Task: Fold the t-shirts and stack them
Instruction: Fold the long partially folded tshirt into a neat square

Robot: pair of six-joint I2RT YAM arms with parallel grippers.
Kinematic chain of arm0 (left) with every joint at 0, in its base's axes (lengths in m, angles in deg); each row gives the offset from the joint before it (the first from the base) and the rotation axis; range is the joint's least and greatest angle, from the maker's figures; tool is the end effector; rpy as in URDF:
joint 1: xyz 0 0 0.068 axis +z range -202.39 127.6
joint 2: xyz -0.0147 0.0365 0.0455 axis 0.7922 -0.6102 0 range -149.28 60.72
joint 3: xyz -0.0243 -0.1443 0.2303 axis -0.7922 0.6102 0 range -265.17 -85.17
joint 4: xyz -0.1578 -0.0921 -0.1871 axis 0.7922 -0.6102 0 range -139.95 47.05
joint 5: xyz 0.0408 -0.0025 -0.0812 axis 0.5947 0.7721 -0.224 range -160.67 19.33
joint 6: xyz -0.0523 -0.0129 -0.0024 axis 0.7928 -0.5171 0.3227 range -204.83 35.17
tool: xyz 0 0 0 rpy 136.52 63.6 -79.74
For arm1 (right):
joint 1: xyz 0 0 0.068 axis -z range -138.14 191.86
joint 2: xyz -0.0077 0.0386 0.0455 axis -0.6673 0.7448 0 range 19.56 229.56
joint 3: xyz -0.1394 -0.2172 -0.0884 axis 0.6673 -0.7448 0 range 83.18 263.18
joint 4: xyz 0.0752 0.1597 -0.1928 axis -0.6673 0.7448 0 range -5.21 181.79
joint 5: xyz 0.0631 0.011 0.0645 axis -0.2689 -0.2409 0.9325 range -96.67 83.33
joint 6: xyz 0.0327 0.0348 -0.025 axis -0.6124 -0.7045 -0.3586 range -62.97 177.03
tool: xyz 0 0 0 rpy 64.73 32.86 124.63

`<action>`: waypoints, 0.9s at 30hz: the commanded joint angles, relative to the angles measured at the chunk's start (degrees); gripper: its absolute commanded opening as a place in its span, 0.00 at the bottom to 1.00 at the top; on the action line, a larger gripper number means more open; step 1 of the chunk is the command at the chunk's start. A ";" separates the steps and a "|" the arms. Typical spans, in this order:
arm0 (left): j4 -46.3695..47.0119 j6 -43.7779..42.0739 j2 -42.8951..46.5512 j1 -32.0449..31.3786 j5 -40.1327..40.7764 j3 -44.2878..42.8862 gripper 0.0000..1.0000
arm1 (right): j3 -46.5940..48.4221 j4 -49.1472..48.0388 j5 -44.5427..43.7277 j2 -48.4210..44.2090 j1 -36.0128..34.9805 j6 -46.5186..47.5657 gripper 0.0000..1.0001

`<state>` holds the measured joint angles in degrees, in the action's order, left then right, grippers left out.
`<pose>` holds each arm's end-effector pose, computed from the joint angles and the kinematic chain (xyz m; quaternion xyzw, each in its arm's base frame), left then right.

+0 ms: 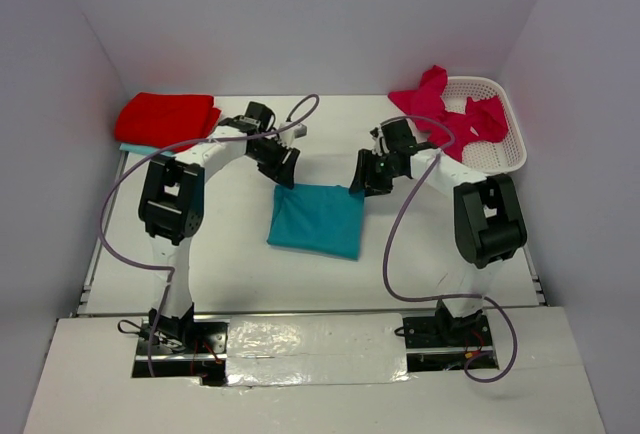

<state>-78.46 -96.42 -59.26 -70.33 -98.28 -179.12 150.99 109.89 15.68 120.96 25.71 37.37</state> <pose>0.4218 -0.1538 0.1958 0.2965 0.8953 -0.2441 0.2256 0.3468 0.1145 0.1954 -0.0233 0.9458 0.2589 0.1945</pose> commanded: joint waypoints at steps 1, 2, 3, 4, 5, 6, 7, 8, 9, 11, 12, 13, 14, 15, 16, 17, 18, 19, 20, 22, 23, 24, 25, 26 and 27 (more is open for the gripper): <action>0.45 0.79 -1.48 -0.79 -2.97 -0.79 0.60 | 0.39 -2.16 1.03 0.99 0.15 0.06 0.55; -0.17 0.61 -2.09 -0.96 -2.53 -1.14 0.60 | 0.39 -2.08 1.12 1.07 0.15 0.06 0.55; -0.87 0.09 -2.44 -0.96 -2.53 -1.75 0.60 | 0.48 -1.99 1.47 1.34 0.23 0.06 0.55; -2.36 -0.27 -2.97 -0.96 -2.36 -2.02 0.61 | 0.74 -1.81 1.56 1.51 0.15 0.15 0.55; -3.07 -0.62 -3.50 -0.96 -2.18 -2.20 0.61 | 0.74 -1.81 1.56 1.69 0.06 0.15 0.55; -3.69 -0.97 -3.76 -0.96 -2.35 -2.37 0.60 | 0.66 -1.81 1.64 1.69 0.23 0.06 0.55; -3.95 -1.06 -3.85 -0.96 -2.53 -2.38 0.58 | 0.66 -1.90 1.65 1.78 0.15 -0.03 0.55; -3.96 -0.97 -3.85 -0.96 -2.88 -2.29 0.56 | 0.48 -2.16 1.65 1.69 0.23 -0.03 0.55; -3.96 -0.89 -3.85 -0.96 -3.23 -2.20 0.52 | 0.13 -2.42 1.82 1.69 0.15 -0.11 0.54; -3.61 -0.45 -3.77 -1.05 -3.41 -2.20 0.24 | -0.05 -2.95 2.00 1.95 0.23 -0.47 0.48; -3.43 0.42 -3.68 -1.05 -3.06 -2.29 0.00 | -0.05 -3.04 2.08 2.04 0.23 -0.47 0.44; -3.34 0.61 -3.07 -0.96 -2.54 -2.20 0.00 | 0.04 -3.04 2.08 2.22 0.06 -0.47 0.39; -3.17 0.43 -2.45 -0.96 -2.44 -2.03 0.00 | 0.13 -3.04 2.00 2.65 0.23 -0.47 0.28; -3.17 0.17 -1.75 -0.96 -2.18 -1.85 0.00 | 0.48 -3.04 1.82 2.74 0.23 -0.29 0.22; -3.25 0.00 0.17 -0.96 -1.31 -1.76 0.00 | 0.57 -3.13 1.56 3.09 0.23 -0.12 0.09; -3.17 -0.09 1.23 -1.05 -0.60 -1.41 0.00 | 0.65 -3.04 1.47 3.27 0.15 -0.03 0.04; -3.43 -0.18 2.37 -0.96 0.19 -1.41 0.00 | 1.18 -2.78 1.56 3.27 0.06 0.15 0.00; -3.78 -0.53 4.74 -1.05 1.59 -1.41 0.00 | 1.36 -2.26 1.73 3.10 0.06 0.32 0.00; -4.82 -1.06 5.98 -0.96 2.30 -1.58 0.00 | 1.36 -2.25 1.73 2.75 0.06 0.41 0.00; -6.32 -1.93 9.13 -0.96 2.92 -1.59 0.00 | 1.01 -2.60 2.08 0.91 -0.20 0.59 0.00; -7.90 -2.38 10.02 -0.96 3.27 -1.24 0.00 | 0.83 -2.69 2.35 0.38 -0.29 0.68 0.00; -8.52 -2.81 10.90 -0.96 3.18 -1.06 0.00 | 0.83 -2.69 2.52 -0.15 -0.21 0.76 0.00; -9.14 -3.17 12.30 -0.96 2.57 -0.71 0.00 | 0.92 -2.78 2.70 -0.76 -0.21 0.85 0.00; -9.40 -3.34 13.01 -1.05 1.61 0.34 0.00 | 1.18 -2.78 3.14 -0.94 -0.29 1.03 0.00; -9.49 -3.17 14.06 -1.05 1.43 0.87 0.00 | 1.44 -2.78 3.40 -0.95 -0.29 0.94 0.00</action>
<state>-85.08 -98.02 -49.25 -71.31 -96.12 -179.67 150.99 108.21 18.11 123.48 25.69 37.20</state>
